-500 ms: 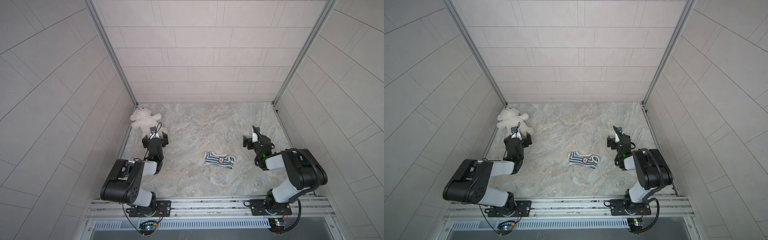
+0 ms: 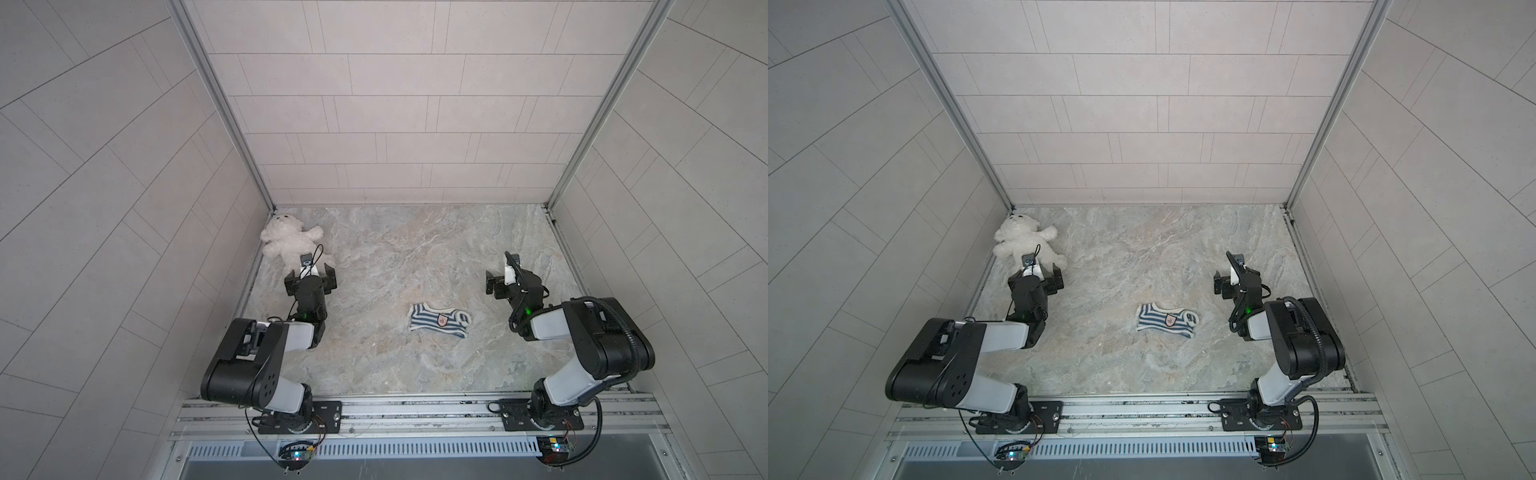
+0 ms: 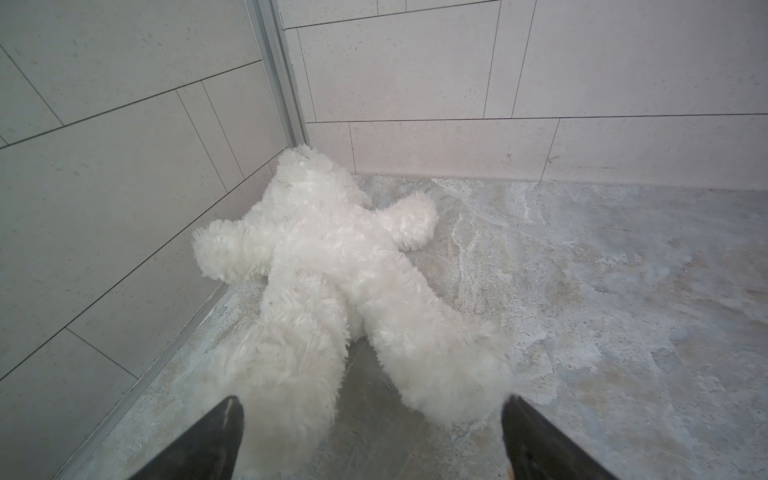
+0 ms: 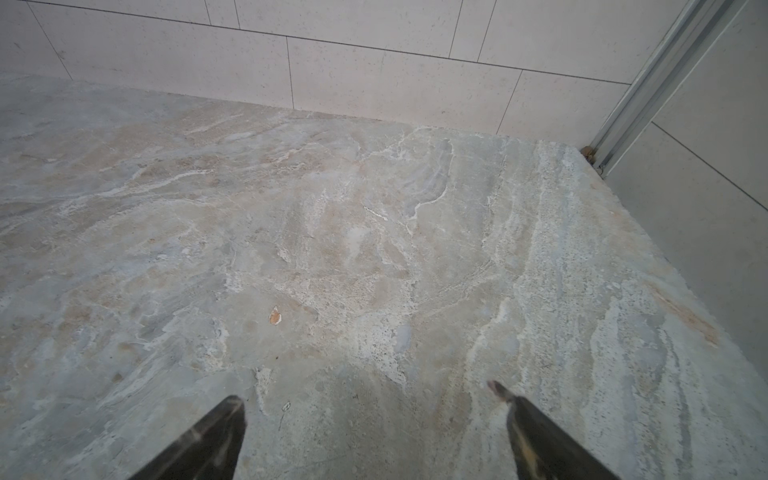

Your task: Dress the teddy bear

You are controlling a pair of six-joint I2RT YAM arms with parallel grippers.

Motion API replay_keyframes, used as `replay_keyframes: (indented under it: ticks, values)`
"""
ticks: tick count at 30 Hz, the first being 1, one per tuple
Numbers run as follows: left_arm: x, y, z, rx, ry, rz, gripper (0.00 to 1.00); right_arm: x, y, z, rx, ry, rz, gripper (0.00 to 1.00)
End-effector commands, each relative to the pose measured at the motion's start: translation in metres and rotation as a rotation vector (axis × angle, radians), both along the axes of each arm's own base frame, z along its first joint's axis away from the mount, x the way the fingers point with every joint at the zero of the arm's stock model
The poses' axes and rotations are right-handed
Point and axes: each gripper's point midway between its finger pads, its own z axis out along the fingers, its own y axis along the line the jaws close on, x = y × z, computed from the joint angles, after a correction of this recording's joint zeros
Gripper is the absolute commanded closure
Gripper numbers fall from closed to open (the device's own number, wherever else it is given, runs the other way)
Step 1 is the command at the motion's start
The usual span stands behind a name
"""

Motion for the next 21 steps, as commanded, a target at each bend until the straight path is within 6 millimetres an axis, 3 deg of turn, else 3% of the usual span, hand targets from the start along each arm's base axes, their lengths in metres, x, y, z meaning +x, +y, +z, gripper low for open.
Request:
replay_keyframes:
  ticks: [1, 21]
  values:
    - [0.005, -0.0024, 0.0086, -0.009, -0.03, -0.006, 0.0, 0.0033, 0.0006, 0.0072, -0.009, -0.021, 0.01, 0.0]
    - [0.0049, -0.0022, 0.0086, -0.008, -0.03, -0.004, 0.0, 0.0037, -0.0036, 0.0065, -0.009, -0.015, -0.015, 0.0]
